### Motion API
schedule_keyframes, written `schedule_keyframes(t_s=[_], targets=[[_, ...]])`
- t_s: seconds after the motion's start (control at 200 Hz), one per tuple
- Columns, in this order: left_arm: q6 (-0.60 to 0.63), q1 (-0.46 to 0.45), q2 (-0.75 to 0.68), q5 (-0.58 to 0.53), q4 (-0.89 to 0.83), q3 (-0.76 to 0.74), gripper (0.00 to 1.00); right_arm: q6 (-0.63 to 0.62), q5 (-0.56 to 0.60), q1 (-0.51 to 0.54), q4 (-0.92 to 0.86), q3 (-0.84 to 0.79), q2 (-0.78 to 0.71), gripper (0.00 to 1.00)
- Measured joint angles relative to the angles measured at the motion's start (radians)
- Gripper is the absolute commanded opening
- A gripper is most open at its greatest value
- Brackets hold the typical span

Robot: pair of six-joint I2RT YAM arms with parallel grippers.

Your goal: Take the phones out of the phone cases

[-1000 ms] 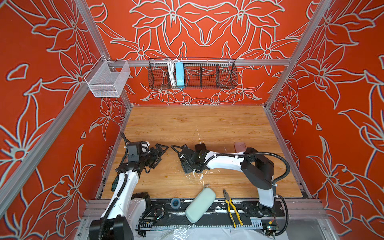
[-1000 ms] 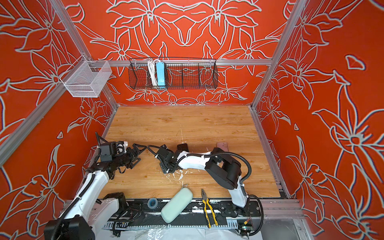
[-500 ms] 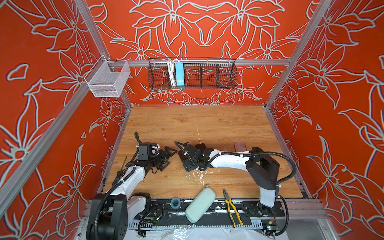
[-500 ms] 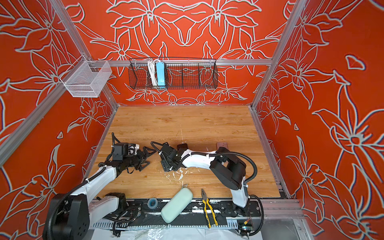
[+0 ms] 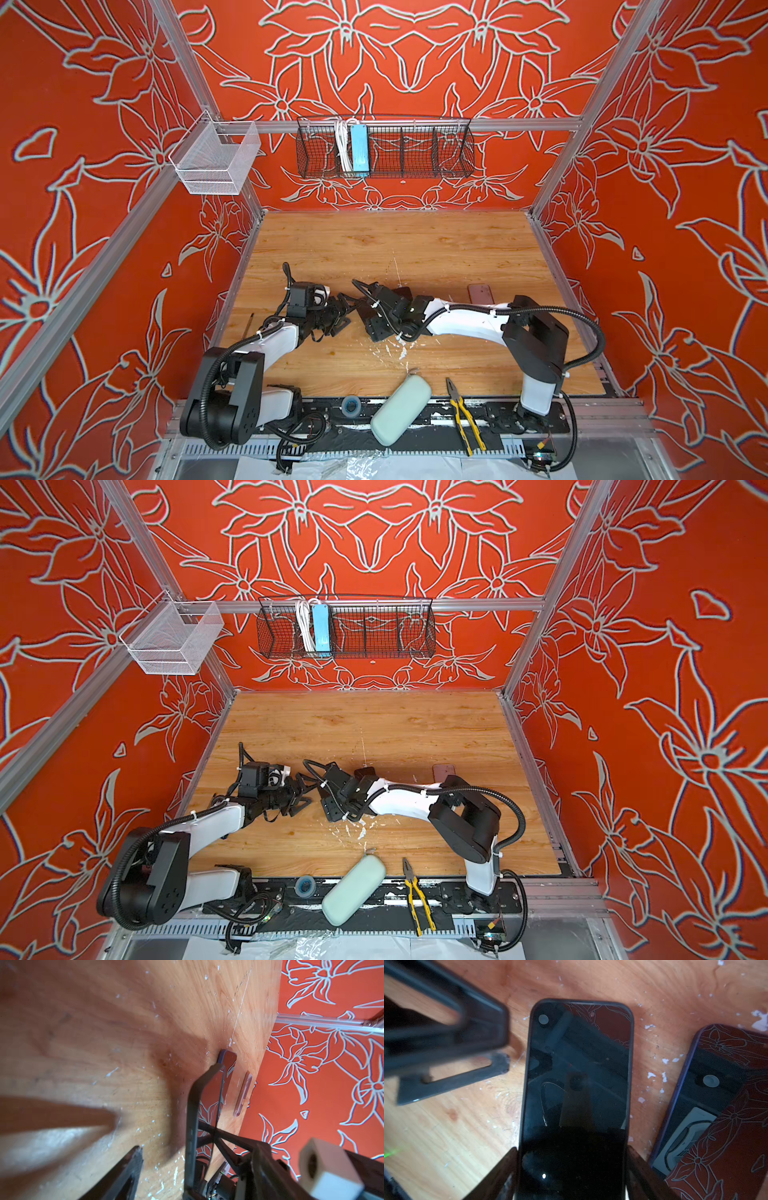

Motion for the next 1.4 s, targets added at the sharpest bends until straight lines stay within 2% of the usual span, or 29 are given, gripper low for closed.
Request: schedule_keyframes(t_s=[0.46, 0.651, 1.221, 1.396], targets=[[-0.009, -0.013, 0.047, 0.027, 0.053, 0.023, 0.48, 0.02, -0.038, -0.005, 0.024, -0.013, -0.029, 0.59], [-0.013, -0.014, 0.056, 0.03, 0.068, 0.024, 0.43, 0.024, -0.052, -0.005, 0.028, -0.015, -0.033, 0.59], [-0.047, -0.032, 0.12, 0.037, 0.155, 0.027, 0.19, 0.029, -0.071, -0.005, 0.052, -0.026, -0.04, 0.59], [-0.046, -0.032, 0.129, 0.041, 0.187, 0.026, 0.06, 0.05, -0.085, -0.016, 0.058, -0.029, -0.053, 0.59]])
